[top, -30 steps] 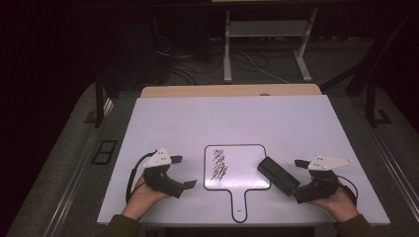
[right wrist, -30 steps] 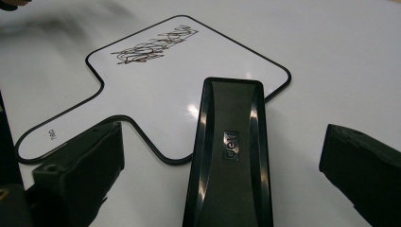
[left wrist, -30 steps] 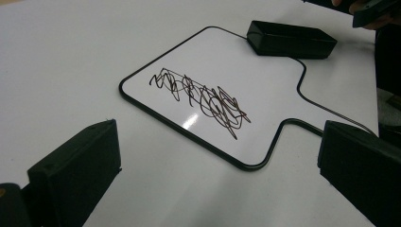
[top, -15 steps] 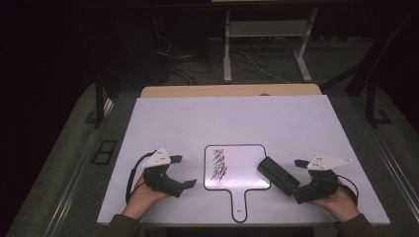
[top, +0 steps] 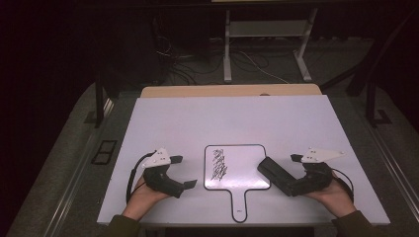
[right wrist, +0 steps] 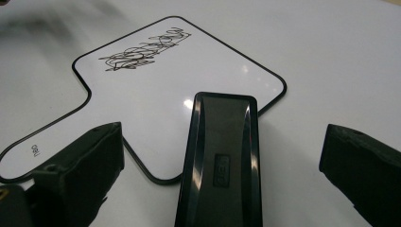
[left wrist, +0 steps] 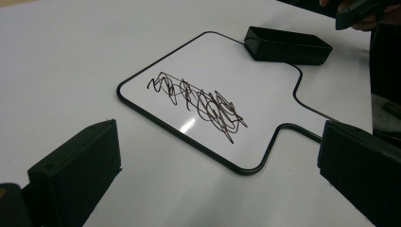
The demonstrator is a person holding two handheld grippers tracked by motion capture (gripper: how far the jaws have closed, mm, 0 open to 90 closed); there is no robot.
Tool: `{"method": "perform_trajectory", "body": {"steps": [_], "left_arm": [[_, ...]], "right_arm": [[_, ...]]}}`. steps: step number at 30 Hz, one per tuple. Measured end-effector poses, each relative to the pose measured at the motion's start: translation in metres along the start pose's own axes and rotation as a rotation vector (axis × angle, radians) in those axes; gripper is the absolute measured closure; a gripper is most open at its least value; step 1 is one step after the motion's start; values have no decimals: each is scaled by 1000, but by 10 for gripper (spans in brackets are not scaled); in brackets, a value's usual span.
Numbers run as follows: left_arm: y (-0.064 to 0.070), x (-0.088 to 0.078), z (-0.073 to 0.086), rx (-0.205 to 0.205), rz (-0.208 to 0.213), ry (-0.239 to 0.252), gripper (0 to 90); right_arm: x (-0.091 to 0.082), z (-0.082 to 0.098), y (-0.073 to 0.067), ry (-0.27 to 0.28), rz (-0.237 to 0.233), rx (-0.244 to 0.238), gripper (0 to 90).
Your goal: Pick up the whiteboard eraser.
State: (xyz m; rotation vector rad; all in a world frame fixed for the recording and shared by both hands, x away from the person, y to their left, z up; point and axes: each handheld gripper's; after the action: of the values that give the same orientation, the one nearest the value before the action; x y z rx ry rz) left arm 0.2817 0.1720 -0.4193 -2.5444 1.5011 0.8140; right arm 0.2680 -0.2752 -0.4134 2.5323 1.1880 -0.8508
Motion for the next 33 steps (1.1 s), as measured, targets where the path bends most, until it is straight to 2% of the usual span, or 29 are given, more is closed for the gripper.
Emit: {"method": "perform_trajectory", "body": {"steps": [11, 13, 14, 17, 18, 19, 20, 22, 26, 31, 32, 33], "left_arm": [[0, 0, 0, -1, 1, 2, 0], [0, 0, 0, 0, 1, 2, 0], [0, 0, 0, -1, 2, 2, 0], [0, 0, 0, -1, 2, -1, 0], [0, 0, 0, 0, 2, 1, 0], [0, 0, 0, 0, 3, 0, 0], [1, 0, 0, 2, 4, -1, 0], [1, 0, 0, 2, 4, -1, 0], [1, 0, 0, 2, 2, -2, 0], [1, 0, 0, 5, 2, -3, 0], [1, 0, 0, 6, 2, -4, 0], [1, 0, 0, 6, 2, -4, 0]], "right_arm": [[13, -12, 4, -29, -1, -1, 0], [15, -14, 5, -45, 4, 0, 0], [17, -16, 6, -60, -1, 1, 43], [20, -18, 8, -65, -6, 0, 45], [23, -19, 9, -84, -2, -1, 46], [23, -19, 9, -84, -2, -1, 46], [24, -18, 8, -112, 7, 0, 46], [25, -16, 7, -134, 17, -8, 47], [26, -15, 5, -149, 25, -14, 66], [27, -11, 4, -195, 35, -14, 68], [28, -9, 4, -206, 36, -14, 135], [28, -9, 4, -206, 36, -14, 135]]}}
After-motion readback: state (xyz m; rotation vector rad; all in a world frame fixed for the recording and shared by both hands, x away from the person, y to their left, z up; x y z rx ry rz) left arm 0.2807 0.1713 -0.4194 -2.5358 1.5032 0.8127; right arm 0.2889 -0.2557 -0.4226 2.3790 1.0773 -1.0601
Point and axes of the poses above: each handheld gripper's, and its own axes: x roughly forward along the jaws, z roughly out of its underside, y roughly to its right, and after that the axes turned 3 degrees about -x, right-handed
